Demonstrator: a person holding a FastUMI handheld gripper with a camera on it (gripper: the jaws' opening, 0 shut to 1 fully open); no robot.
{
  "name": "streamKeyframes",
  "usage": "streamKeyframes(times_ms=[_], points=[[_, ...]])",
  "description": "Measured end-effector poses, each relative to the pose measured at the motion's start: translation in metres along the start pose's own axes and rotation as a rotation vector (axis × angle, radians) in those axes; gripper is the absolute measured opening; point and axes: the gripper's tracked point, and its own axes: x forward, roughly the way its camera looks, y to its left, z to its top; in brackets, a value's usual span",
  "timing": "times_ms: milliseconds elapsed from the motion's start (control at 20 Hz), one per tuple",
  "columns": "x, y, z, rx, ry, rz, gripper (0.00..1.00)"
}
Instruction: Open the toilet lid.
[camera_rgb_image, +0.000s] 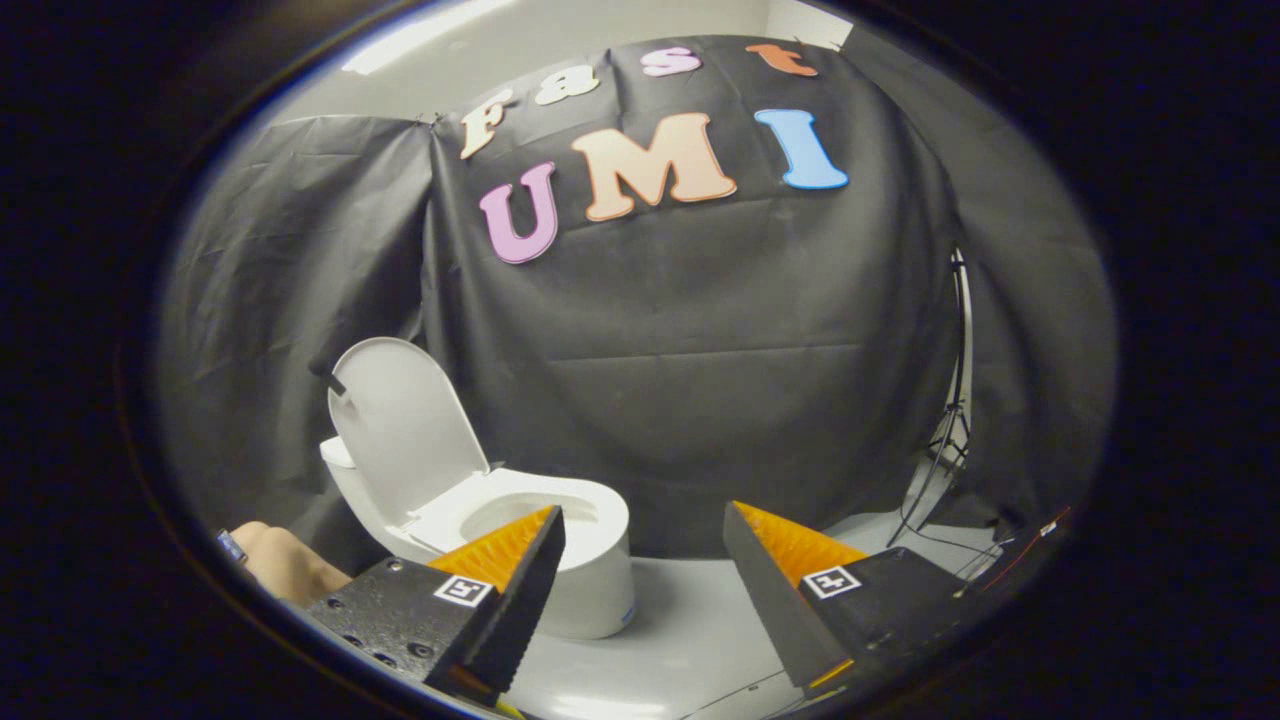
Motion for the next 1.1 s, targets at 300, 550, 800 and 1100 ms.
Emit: streamKeyframes(times_ms=[300, 550, 800, 1100], points=[[0.004, -0.002, 0.001, 0.011, -0.023, -0.036, 0.97], [0.006, -0.005, -0.002, -0.049, -0.011, -0.072, 0.97], [-0.006, -0.023, -0.006, 0.02, 0.012, -0.115, 0.97], [-0.006, -0.024, -0.005, 0.023, -0.002, -0.131, 0.97]])
